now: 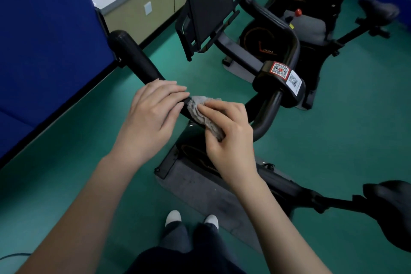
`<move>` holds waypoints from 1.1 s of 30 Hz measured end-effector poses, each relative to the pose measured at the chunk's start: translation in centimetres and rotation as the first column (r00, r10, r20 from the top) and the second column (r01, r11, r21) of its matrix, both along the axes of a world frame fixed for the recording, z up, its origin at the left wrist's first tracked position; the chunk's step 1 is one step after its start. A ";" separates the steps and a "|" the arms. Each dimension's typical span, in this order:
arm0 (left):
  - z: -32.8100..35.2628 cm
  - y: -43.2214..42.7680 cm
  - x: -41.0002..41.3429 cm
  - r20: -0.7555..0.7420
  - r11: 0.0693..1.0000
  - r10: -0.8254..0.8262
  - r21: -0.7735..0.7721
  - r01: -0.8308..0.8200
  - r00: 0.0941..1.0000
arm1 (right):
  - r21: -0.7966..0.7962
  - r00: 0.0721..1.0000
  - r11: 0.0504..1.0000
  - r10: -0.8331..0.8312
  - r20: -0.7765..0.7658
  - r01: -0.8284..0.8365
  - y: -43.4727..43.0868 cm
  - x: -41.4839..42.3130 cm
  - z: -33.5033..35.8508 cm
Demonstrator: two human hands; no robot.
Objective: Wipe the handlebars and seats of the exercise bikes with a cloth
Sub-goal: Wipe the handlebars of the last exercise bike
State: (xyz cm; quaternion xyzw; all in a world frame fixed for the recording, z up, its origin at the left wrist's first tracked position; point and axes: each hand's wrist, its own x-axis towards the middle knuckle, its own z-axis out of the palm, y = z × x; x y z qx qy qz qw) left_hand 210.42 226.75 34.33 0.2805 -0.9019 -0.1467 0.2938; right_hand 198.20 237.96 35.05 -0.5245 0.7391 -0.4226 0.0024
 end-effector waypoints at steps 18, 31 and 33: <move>0.5 0.7 -0.3 0.049 1.000 0.025 -0.005 -0.025 0.998 | 0.012 0.798 0.888 -0.419 0.434 0.459 9.5 -5.4 -1.8; 0.6 5.7 -2.4 0.139 0.987 -0.157 -0.020 0.162 0.978 | 0.039 0.635 0.861 -0.403 0.659 0.507 14.2 -2.7 -2.9; 0.4 7.7 -2.6 0.164 0.979 -0.199 -0.005 0.202 0.966 | 0.034 0.632 0.867 -0.388 0.671 0.497 15.8 -2.4 -3.1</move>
